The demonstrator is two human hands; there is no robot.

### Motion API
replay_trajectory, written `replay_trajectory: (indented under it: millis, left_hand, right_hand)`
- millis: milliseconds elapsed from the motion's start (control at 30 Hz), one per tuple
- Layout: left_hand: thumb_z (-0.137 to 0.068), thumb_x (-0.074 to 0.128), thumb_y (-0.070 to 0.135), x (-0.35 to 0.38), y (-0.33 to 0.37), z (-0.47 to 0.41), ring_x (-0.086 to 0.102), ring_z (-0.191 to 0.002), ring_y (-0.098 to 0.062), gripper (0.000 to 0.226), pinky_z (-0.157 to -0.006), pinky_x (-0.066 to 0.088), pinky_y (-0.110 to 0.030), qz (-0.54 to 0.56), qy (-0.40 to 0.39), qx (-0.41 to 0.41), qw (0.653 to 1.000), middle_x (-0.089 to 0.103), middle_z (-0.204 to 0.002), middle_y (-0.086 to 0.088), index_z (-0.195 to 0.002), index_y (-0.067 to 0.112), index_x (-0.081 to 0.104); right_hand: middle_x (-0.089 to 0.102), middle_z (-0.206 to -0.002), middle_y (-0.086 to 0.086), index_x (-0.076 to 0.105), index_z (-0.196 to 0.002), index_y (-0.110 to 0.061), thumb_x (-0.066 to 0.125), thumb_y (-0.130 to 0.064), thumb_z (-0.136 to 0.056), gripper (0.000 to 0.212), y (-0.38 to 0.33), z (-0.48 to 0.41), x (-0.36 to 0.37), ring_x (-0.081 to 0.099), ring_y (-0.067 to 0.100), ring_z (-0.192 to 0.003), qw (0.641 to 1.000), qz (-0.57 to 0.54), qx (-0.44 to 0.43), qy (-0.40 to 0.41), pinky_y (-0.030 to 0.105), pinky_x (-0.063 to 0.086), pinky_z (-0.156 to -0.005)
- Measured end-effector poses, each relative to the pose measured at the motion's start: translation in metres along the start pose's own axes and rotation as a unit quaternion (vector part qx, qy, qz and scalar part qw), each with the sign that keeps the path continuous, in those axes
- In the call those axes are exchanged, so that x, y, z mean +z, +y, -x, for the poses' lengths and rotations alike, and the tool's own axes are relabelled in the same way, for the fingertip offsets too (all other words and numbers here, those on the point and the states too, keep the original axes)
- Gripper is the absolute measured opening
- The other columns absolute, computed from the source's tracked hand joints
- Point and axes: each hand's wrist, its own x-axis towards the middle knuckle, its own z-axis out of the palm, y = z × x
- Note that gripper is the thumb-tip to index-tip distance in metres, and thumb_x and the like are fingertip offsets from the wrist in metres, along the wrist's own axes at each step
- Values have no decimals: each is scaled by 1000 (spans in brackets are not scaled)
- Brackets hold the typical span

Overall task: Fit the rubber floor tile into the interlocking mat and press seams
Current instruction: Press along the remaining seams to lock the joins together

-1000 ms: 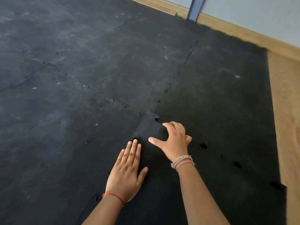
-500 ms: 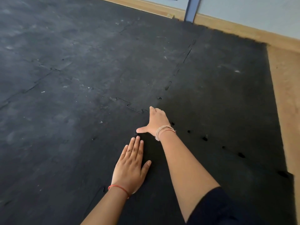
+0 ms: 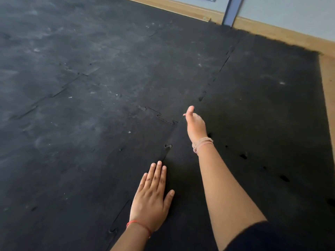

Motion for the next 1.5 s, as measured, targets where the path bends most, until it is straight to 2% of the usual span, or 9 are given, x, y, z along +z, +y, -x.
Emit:
replay_trajectory:
  millis: [200, 367, 500, 667, 800, 1033, 1233, 1333, 1500]
  left_hand:
    - [-96, 13, 44, 3, -3, 7, 5, -141, -21, 61, -113, 8, -34, 27, 66, 21, 997, 12, -154, -7, -143, 6, 14]
    - [-94, 9, 43, 2, -2, 3, 27, -135, -23, 63, -107, 8, -31, 4, 3, -2, 1000, 35, -144, -11, -135, 4, 37]
    - [-95, 3, 43, 1, -2, 0, 35, -130, -27, 67, -106, 7, -31, 5, -5, -3, 1000, 41, -140, -11, -132, 4, 43]
    - [-95, 4, 44, 5, -3, 5, -6, -139, -11, 65, -109, 5, -28, 31, 18, -16, 999, 33, -144, -10, -134, 3, 37]
    - [-94, 4, 44, 6, -3, 2, -13, -138, -8, 65, -108, 5, -28, 22, 16, -18, 999, 33, -143, -10, -135, 4, 37]
    - [-94, 7, 44, 7, -5, 3, -7, -139, -11, 65, -109, 5, -28, 26, 10, -22, 999, 31, -144, -11, -135, 3, 35]
    - [-89, 24, 41, 7, -2, 0, 0, -140, -13, 61, -109, 4, -30, 18, 6, -18, 1000, 27, -146, -10, -137, 4, 31]
    - [-89, 24, 40, 8, -4, 1, -13, -138, -9, 61, -109, 4, -30, 21, 13, -17, 1000, 26, -146, -10, -137, 4, 30]
    - [-83, 22, 36, 6, 6, -24, 2, -140, -22, 65, -109, 1, -31, 26, -7, -1, 1000, 27, -145, -20, -136, -1, 30]
  right_hand:
    - [61, -79, -21, 63, -71, -41, 23, -66, -83, 49, -24, 45, -27, 54, -6, -86, 950, -237, -175, 106, 5, 34, -77]
    - [61, -94, 25, 58, -79, 9, 22, -42, -98, 66, 4, 16, -1, 51, 39, -101, 998, -64, -29, 9, 46, 38, -93]
    - [58, -113, 30, 54, -102, 15, 26, -43, -98, 64, 31, 9, 5, 49, 42, -109, 998, -52, 14, -42, 46, 37, -92]
    - [51, -127, -6, 54, -125, -5, 27, -45, -97, 56, 33, 17, -3, 46, 4, -115, 988, -146, -48, -19, -2, 33, -84]
    - [53, -89, -10, 53, -70, -15, 25, -34, -99, 45, 42, 12, 11, 42, 18, -101, 998, -3, -13, -69, 25, 30, -94]
    - [55, -129, 5, 53, -119, 4, 21, -44, -97, 62, 44, 17, 3, 41, 9, -119, 990, -111, -79, -27, 19, 26, -97]
    - [41, -89, -10, 31, -64, -37, 22, -55, -92, 34, 46, 6, 14, 44, 11, -105, 997, -24, -19, -69, 36, 31, -92]
    - [51, -105, -8, 64, -90, -20, 23, -49, -96, 50, 49, 8, 13, 37, 22, -126, 996, -40, -17, -78, 40, 28, -103]
    - [26, -153, 1, 25, -145, -19, 38, -35, -96, 52, 62, 4, -8, 20, 14, -140, 986, -29, -9, -166, 37, 20, -115]
